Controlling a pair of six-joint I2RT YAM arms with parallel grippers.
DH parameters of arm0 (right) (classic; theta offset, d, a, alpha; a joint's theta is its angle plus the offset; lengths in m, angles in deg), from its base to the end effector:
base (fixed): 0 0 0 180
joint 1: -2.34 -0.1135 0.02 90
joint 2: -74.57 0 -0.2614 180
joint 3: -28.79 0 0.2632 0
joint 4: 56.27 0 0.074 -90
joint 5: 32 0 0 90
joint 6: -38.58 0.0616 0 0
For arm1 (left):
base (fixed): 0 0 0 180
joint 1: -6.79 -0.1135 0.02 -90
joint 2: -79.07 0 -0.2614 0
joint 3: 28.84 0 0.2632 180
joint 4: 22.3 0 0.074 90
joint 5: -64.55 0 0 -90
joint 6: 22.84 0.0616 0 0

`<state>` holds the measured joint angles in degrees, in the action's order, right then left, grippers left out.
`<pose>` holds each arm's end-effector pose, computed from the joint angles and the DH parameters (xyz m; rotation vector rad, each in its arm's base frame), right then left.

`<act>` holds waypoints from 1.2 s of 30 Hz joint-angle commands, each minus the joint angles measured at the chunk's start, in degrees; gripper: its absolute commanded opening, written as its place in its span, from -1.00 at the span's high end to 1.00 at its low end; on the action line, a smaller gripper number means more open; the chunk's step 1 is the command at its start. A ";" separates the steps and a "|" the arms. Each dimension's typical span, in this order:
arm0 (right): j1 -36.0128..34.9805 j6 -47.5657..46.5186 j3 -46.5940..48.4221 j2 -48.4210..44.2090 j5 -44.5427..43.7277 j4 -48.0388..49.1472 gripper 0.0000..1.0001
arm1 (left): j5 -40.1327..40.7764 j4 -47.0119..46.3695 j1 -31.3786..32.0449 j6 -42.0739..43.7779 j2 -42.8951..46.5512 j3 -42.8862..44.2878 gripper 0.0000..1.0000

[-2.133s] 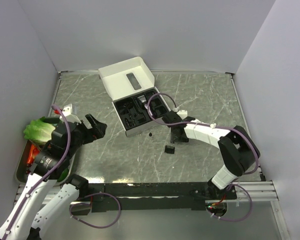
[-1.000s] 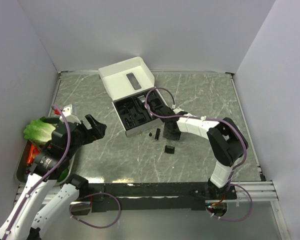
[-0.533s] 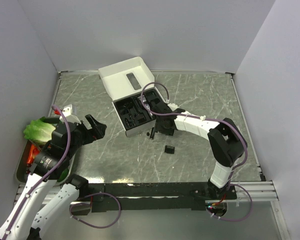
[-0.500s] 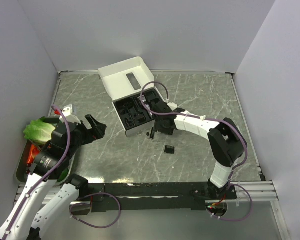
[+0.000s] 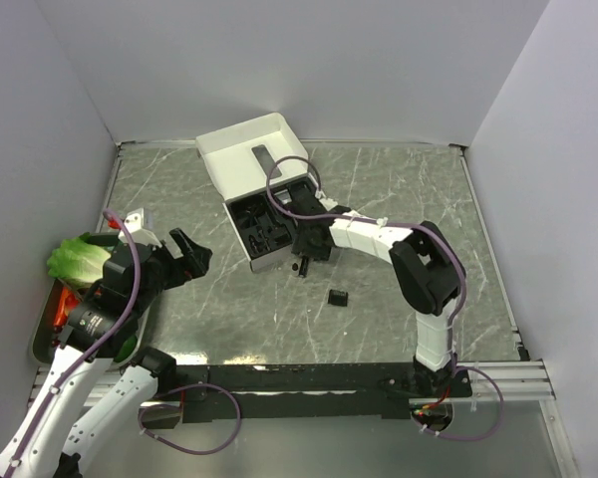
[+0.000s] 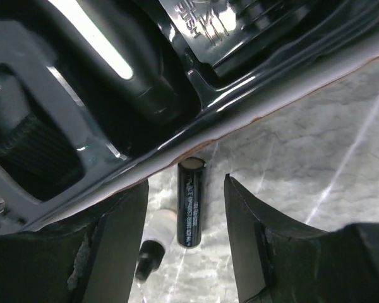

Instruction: Sort the hair-cutting tools

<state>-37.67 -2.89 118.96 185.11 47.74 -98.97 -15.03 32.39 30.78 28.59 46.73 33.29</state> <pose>0.3283 0.2613 0.1466 0.2555 2.6577 0.2745 0.1412 -0.0507 0.3274 -0.3752 2.0007 -0.5151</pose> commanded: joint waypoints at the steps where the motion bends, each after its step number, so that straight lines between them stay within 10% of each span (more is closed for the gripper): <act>1: -0.68 0.95 2.38 2.39 -0.02 -0.98 -0.14 | 1.10 0.41 0.09 0.25 0.52 2.56 -0.94; 14: -0.77 -2.04 -6.76 -4.36 -5.99 -2.20 1.00 | 0.57 0.23 0.09 -0.19 1.22 2.47 -0.94; 23: 3.79 -1.26 -16.24 -18.95 -9.44 -4.06 1.00 | -0.13 -0.12 0.09 -0.72 1.93 2.20 -0.94; 36: 6.52 32.74 -17.93 -21.87 -16.63 -16.43 0.92 | -0.66 -1.79 0.09 -1.95 2.54 0.89 -0.94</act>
<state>-31.00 14.99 98.96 162.68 35.34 -108.83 -15.10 32.21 30.78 28.09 48.26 33.77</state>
